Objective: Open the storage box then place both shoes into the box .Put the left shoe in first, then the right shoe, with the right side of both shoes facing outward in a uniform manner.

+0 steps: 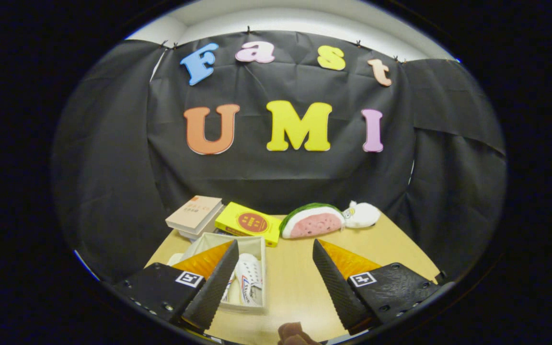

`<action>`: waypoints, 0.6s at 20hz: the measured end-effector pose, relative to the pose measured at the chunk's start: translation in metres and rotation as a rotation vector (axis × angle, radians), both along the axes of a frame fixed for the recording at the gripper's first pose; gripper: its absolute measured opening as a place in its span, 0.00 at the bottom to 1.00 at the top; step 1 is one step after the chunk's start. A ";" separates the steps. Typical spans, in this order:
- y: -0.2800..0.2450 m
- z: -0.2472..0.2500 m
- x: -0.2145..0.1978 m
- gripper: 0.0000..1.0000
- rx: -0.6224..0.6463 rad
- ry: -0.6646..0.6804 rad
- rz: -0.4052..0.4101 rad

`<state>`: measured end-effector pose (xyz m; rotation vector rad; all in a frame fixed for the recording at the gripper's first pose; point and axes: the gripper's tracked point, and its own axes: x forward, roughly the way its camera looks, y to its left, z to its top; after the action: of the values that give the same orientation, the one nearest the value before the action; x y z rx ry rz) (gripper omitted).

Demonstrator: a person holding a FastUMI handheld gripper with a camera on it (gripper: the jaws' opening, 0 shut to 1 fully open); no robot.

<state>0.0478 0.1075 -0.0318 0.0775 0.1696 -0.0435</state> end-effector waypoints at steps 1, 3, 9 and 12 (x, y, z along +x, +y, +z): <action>-0.010 0.008 -0.009 0.95 -0.006 -0.038 -0.007; -0.034 0.015 -0.025 0.94 -0.015 -0.085 -0.027; -0.096 0.031 -0.057 0.94 -0.026 -0.148 -0.088; -0.121 0.041 -0.068 0.94 -0.068 -0.169 -0.104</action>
<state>-0.0203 -0.0139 0.0094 0.0220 -0.0045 -0.1455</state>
